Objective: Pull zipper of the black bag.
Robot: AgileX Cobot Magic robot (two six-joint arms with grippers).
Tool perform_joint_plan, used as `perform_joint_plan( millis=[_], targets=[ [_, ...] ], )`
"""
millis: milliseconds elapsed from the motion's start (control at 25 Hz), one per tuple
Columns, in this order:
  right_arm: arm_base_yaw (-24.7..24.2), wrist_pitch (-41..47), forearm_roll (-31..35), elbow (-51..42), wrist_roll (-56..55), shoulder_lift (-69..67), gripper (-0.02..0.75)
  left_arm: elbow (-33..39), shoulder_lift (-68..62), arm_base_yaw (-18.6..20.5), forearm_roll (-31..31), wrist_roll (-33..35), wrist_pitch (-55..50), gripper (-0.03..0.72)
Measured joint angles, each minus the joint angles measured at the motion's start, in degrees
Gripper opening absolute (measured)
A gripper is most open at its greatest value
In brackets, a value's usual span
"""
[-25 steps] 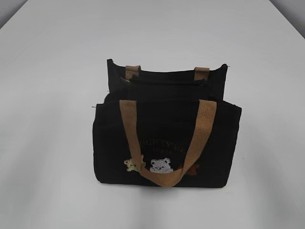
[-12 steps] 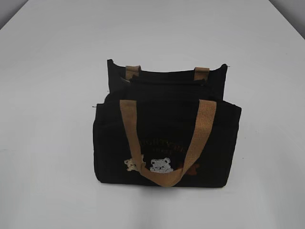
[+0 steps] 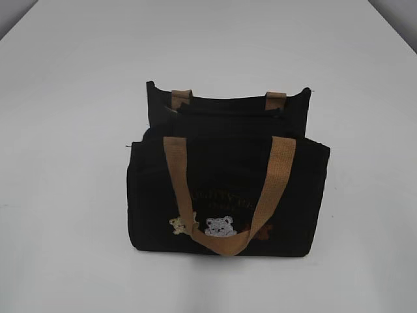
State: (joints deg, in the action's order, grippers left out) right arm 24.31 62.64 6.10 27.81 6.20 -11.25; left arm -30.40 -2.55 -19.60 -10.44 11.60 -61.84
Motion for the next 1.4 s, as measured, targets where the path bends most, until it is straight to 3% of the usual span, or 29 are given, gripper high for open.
perform_joint_plan(
  millis=[840, 1000, 1200, 1400],
  targets=[
    [-1.0, 0.0, 0.1, 0.0, 0.2, 0.0, 0.504, 0.0, 0.0, 0.0, 0.1, 0.0, 0.1, 0.298],
    [-8.6, 0.0, 0.4, 0.0, 0.2, 0.0, 0.504, 0.0, 0.4, 3.3, 0.1, 0.0, 0.1, 0.298],
    [-20.6, 0.0, 0.5, 0.0, 0.2, 1.5, 0.504, 0.0, 1.9, 12.5, 0.1, 0.0, 0.2, 0.278],
    [-25.6, 0.0, 0.5, 0.0, 0.3, 7.1, 0.504, 0.0, 2.9, 17.2, 0.2, 0.0, 0.3, 0.246]
  ],
)
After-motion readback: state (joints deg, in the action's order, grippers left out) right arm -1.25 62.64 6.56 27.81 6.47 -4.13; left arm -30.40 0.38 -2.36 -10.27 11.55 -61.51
